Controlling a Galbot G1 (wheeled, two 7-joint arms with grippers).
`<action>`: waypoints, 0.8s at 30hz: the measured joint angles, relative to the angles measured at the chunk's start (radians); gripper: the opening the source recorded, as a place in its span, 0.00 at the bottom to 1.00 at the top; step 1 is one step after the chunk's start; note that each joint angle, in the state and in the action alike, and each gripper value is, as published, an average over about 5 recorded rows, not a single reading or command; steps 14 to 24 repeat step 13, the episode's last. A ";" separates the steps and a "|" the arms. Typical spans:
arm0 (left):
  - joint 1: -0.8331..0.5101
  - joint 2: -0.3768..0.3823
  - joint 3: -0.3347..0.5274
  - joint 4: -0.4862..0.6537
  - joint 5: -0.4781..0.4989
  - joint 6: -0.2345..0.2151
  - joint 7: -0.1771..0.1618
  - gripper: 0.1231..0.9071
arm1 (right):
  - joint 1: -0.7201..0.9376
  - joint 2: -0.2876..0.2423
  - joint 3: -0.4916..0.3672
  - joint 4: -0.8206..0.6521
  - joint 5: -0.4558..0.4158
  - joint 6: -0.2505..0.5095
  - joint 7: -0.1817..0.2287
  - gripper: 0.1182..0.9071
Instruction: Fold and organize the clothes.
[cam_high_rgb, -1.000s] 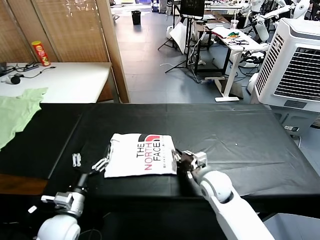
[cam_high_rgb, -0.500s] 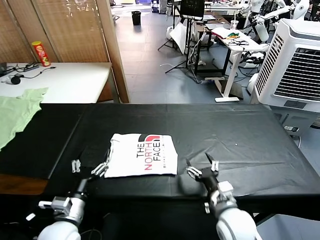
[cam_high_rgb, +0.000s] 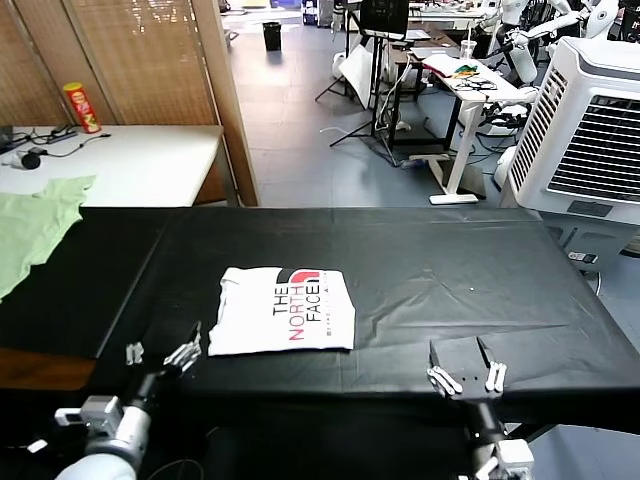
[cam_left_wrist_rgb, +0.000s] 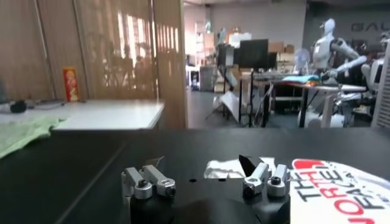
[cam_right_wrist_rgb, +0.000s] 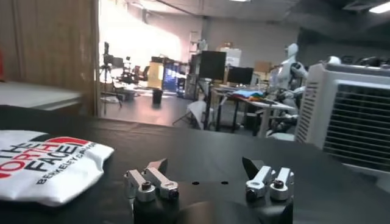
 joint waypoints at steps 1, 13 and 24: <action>0.015 0.003 -0.010 -0.004 -0.006 0.007 0.003 0.86 | -0.018 0.003 0.002 0.007 -0.002 0.003 0.004 0.86; 0.157 0.009 -0.104 -0.031 -0.035 0.041 0.038 0.86 | -0.114 0.013 -0.006 0.049 0.006 -0.041 0.036 0.86; 0.157 0.009 -0.104 -0.031 -0.035 0.041 0.038 0.86 | -0.114 0.013 -0.006 0.049 0.006 -0.041 0.036 0.86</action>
